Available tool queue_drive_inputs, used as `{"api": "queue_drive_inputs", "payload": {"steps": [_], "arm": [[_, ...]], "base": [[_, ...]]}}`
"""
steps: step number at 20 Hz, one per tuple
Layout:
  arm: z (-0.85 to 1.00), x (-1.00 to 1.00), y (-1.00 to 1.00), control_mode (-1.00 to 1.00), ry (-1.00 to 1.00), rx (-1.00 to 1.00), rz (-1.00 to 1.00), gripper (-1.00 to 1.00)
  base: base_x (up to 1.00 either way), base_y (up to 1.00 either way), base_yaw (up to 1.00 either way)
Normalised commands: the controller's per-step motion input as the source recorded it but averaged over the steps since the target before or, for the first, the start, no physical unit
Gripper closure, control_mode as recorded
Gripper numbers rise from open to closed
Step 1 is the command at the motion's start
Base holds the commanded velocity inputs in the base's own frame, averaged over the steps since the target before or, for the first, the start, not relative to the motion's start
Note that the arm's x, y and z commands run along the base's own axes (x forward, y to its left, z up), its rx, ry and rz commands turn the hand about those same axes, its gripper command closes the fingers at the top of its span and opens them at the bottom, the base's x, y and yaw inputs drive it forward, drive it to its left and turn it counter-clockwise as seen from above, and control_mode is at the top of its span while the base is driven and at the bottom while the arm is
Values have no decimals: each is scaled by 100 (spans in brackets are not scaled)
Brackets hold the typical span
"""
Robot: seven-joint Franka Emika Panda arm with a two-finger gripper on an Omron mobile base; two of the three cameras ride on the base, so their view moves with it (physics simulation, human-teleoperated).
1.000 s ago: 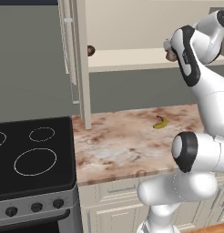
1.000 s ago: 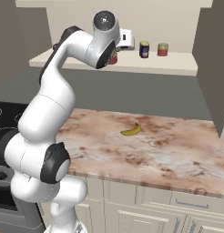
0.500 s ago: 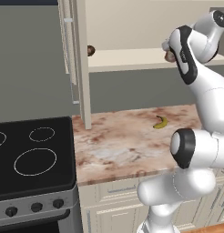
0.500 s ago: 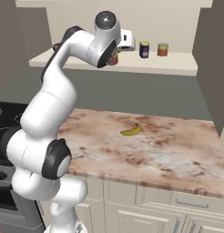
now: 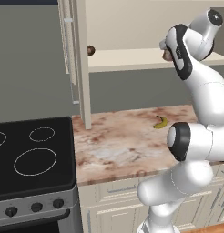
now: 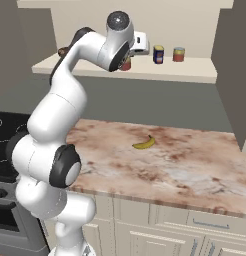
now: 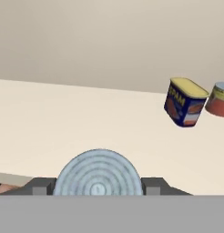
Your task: Pick the cans from the counter and place them in their designated side in the cabinet.
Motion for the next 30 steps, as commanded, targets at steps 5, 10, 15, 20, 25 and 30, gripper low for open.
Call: {"api": "queue_drive_inputs", "payload": {"steps": [5,10,15,20,25,30], "arm": [[0,25,-6,-100,2,0,0,100],[-1,26,-6,-100,2,0,0,100],[0,26,-8,-100,2,0,0,100],[-1,24,-10,-100,2,0,0,100],[-2,22,-10,-100,3,0,0,100],[-7,20,-6,-100,4,0,0,100]], "base": [[0,0,0],[0,0,0],[0,0,0],[0,0,0],[0,0,0],[0,0,0]]}}
